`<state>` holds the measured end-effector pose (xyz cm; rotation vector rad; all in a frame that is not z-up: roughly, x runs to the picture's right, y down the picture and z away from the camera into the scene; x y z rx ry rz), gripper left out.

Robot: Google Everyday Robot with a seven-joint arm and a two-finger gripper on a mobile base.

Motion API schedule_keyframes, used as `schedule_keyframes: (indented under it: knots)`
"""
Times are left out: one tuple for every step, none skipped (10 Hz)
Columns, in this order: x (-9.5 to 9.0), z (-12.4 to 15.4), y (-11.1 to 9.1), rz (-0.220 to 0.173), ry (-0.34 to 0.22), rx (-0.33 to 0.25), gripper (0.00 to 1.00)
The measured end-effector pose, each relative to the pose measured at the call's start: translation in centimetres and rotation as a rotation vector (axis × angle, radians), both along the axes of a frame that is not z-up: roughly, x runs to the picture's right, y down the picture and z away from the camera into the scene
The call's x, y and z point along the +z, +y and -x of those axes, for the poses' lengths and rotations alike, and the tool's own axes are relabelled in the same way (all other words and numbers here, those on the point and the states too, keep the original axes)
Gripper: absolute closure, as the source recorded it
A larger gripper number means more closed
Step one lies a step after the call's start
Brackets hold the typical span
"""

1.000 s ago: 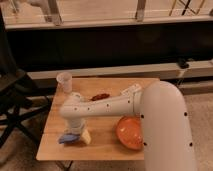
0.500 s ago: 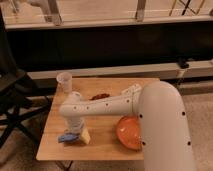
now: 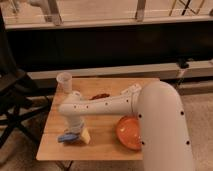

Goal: Place the white sponge in the ceramic bowl

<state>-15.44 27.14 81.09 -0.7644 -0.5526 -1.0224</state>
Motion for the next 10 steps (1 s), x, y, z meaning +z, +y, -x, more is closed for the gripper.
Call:
schedule_keyframes:
  knots:
    - [0.01, 0.04, -0.04, 0.001, -0.001, 0.000, 0.20]
    - [0.03, 0.09, -0.04, 0.004, -0.001, 0.000, 0.20]
    - [0.05, 0.12, -0.04, 0.007, -0.003, -0.001, 0.20]
    - [0.07, 0.13, -0.07, 0.009, -0.003, -0.002, 0.20]
    - [0.07, 0.18, -0.08, 0.012, -0.005, -0.002, 0.20]
    - [0.07, 0.15, -0.06, 0.016, -0.007, -0.003, 0.20]
    - [0.09, 0.12, -0.03, 0.019, -0.008, -0.006, 0.20]
    - [0.07, 0.11, -0.05, 0.025, -0.013, -0.008, 0.20]
    - [0.07, 0.12, -0.06, 0.027, -0.013, -0.009, 0.20]
    - [0.06, 0.17, -0.04, 0.028, -0.014, -0.011, 0.20]
